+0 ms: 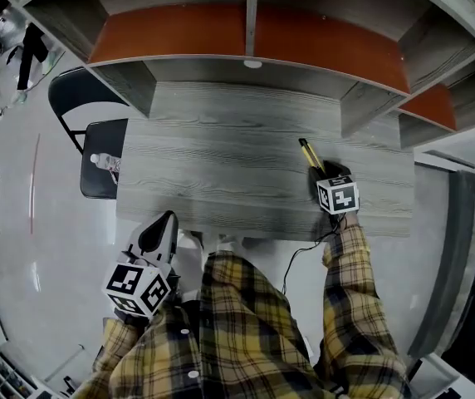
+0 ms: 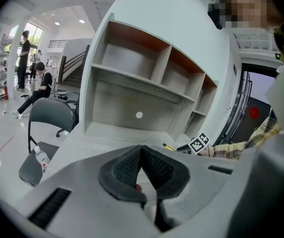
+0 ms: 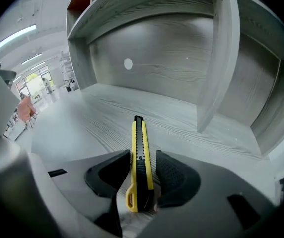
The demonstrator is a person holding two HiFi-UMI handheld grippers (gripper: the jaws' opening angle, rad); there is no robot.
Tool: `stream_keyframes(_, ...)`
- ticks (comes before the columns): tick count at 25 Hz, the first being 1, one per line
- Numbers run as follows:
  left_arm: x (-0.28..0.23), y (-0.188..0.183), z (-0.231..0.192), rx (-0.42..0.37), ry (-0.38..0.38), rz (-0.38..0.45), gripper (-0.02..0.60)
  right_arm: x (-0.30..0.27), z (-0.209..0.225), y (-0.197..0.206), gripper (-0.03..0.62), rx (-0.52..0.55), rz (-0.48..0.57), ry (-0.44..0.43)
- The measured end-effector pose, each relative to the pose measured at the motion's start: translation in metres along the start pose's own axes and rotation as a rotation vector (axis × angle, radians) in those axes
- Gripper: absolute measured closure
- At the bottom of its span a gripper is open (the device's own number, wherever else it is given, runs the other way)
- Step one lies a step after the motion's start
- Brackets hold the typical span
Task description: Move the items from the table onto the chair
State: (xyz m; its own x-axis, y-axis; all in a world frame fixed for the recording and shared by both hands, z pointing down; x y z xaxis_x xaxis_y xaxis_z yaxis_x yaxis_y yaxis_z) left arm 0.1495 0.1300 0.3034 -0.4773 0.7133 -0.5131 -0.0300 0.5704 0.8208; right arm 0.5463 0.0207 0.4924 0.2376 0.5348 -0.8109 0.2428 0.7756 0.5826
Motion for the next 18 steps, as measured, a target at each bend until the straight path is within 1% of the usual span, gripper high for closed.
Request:
stream_keyframes(6, -0.012, -0.005, 0.005, 0.000, -0.004, -0.005, 0.577, -0.003, 0.001, 0.005, 0.442, 0.021, 0.011, -0.006)
stream_keyframes(8, -0.014, -0.006, 0.005, 0.006, -0.006, -0.001, 0.577, -0.004, -0.001, 0.005, 0.457, 0.021, 0.017, -0.004)
stream_keyframes(14, -0.014, -0.007, 0.006, 0.011, -0.011, 0.008, 0.577, -0.003, 0.002, 0.004, 0.465, -0.056, 0.007, -0.013)
stream_keyframes(18, -0.010, -0.008, -0.004, 0.023, -0.031, 0.017, 0.577, 0.003, -0.004, 0.002, 0.465, -0.093, 0.007, -0.020)
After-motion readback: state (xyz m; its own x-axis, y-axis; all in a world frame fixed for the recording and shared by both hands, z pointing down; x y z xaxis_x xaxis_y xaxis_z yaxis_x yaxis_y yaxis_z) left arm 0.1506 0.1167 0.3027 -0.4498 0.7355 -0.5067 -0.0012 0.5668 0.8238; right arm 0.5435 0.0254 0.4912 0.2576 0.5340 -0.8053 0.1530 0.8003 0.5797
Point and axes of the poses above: the fingertips, and each gripper's own axes: x backward along the fingers, z to its right, y out of its underside, the point moved 6 cm from there along x, backward along the fingers, and after that the axes turned 3 degrees about -x, right-handed, at the moved point
